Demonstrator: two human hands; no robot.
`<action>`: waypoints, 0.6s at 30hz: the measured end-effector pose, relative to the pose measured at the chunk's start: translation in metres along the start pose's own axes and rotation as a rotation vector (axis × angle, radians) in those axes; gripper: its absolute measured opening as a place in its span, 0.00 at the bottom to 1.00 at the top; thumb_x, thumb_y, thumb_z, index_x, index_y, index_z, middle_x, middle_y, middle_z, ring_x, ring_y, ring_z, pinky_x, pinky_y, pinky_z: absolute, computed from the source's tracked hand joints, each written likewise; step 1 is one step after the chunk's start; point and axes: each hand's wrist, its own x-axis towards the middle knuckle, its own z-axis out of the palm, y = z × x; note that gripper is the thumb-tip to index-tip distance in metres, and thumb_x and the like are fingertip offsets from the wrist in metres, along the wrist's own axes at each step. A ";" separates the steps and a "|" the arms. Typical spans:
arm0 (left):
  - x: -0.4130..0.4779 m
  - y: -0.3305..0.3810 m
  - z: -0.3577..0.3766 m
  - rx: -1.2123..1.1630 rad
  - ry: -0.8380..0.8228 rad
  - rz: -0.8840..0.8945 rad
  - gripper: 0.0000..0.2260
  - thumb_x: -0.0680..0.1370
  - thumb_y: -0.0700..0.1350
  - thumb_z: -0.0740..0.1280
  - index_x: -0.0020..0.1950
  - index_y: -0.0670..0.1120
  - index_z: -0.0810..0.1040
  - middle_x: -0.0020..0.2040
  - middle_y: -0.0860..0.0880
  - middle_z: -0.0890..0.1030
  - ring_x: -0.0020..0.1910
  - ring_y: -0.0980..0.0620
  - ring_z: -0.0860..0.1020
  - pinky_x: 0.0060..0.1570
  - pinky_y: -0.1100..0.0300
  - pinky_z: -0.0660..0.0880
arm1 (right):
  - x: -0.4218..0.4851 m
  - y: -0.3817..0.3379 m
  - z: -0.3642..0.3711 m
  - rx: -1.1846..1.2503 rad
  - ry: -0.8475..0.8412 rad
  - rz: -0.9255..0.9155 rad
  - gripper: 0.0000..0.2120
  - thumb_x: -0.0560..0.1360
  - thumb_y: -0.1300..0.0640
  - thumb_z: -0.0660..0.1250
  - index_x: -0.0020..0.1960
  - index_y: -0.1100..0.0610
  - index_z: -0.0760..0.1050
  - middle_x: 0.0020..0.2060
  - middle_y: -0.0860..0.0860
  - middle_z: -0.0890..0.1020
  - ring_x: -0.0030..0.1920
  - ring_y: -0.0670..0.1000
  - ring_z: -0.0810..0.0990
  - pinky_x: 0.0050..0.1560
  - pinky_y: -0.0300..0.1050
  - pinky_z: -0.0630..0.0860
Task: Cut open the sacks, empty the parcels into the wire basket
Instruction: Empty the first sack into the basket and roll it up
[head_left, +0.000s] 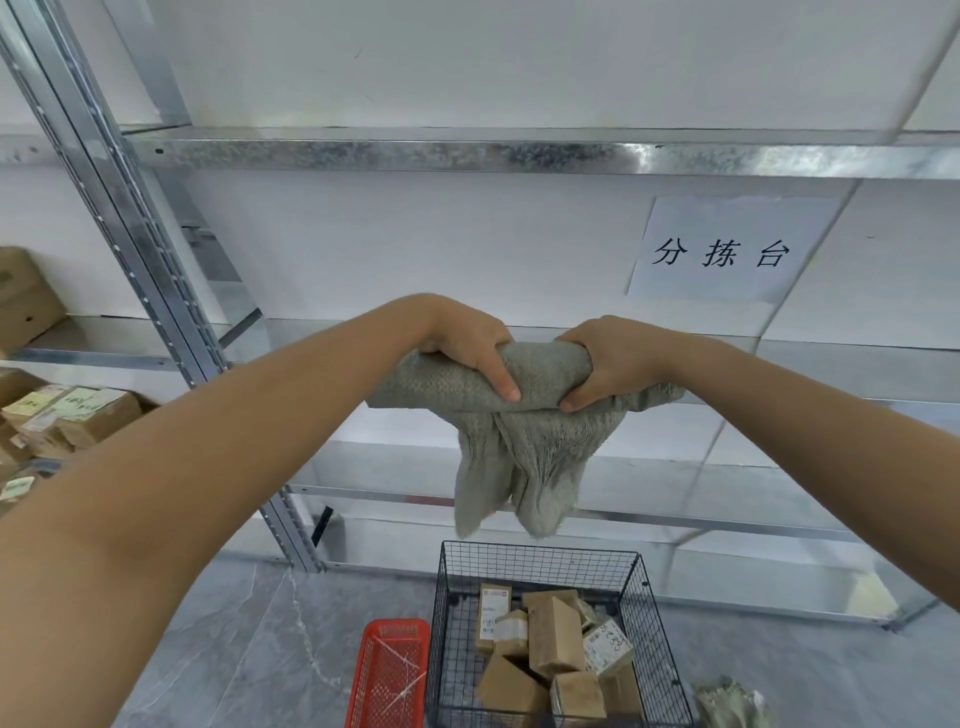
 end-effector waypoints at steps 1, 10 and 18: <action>0.000 0.000 0.002 0.065 0.052 0.022 0.21 0.71 0.50 0.72 0.59 0.43 0.74 0.56 0.46 0.79 0.52 0.47 0.79 0.53 0.53 0.77 | -0.001 -0.001 -0.001 0.000 -0.042 0.016 0.18 0.65 0.48 0.75 0.49 0.48 0.71 0.45 0.45 0.76 0.48 0.48 0.75 0.46 0.40 0.68; -0.002 -0.007 0.032 0.643 0.590 0.202 0.18 0.72 0.56 0.67 0.56 0.47 0.70 0.47 0.48 0.78 0.44 0.49 0.74 0.40 0.58 0.67 | 0.004 -0.003 0.000 0.037 -0.293 0.105 0.29 0.68 0.45 0.72 0.65 0.48 0.66 0.56 0.46 0.76 0.53 0.48 0.75 0.58 0.43 0.71; -0.008 -0.011 0.014 0.325 0.349 0.164 0.23 0.72 0.56 0.68 0.63 0.49 0.69 0.55 0.52 0.75 0.52 0.52 0.73 0.53 0.57 0.70 | 0.007 -0.003 0.012 -0.279 0.159 0.019 0.16 0.69 0.50 0.69 0.56 0.51 0.72 0.45 0.51 0.80 0.45 0.54 0.77 0.44 0.45 0.73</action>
